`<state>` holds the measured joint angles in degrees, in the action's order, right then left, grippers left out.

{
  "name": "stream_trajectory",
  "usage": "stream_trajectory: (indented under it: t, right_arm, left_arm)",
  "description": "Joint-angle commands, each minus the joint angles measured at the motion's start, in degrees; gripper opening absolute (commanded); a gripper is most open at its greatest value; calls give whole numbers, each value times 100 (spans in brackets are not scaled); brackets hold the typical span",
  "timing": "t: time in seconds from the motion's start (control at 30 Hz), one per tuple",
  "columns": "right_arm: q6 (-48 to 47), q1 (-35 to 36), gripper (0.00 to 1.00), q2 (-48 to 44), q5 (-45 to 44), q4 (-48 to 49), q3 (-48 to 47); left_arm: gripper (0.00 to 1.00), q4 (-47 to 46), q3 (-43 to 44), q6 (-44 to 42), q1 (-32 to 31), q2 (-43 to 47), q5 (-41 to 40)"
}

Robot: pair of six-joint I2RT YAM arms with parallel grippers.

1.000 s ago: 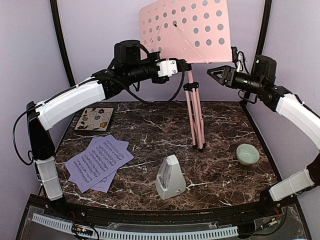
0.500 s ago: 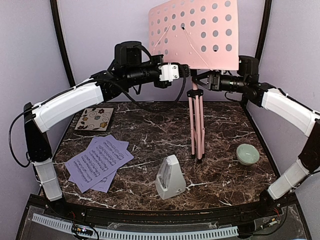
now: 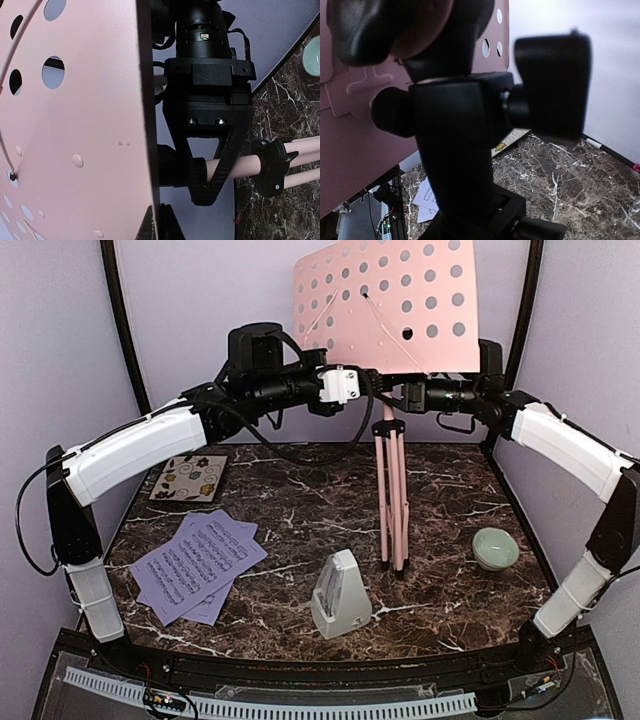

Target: Set up the instrument practice props

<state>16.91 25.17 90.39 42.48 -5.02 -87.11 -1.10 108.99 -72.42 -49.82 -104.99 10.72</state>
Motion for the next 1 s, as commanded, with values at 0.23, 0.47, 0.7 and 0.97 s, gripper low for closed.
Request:
stream_trajectory:
  t: [0.23, 0.47, 0.7, 0.97]
  right_arm:
    - [236, 76, 0, -109, -420, 593, -87]
    - [653, 67, 0, -240, -691, 1488, 58]
    - [761, 58, 0, -270, -1055, 2349, -42]
    - [936, 58, 0, -190, -1289, 3425, -254]
  left_arm:
    - [16, -2110, -366, -310, -274, 1093, 3]
    - [56, -2611, -1097, -9, -291, 1516, -630]
    - [60, -3056, -2327, 918, -286, 2252, -1371]
    - [59, -2997, -3625, 3021, -206, 2871, -2450]
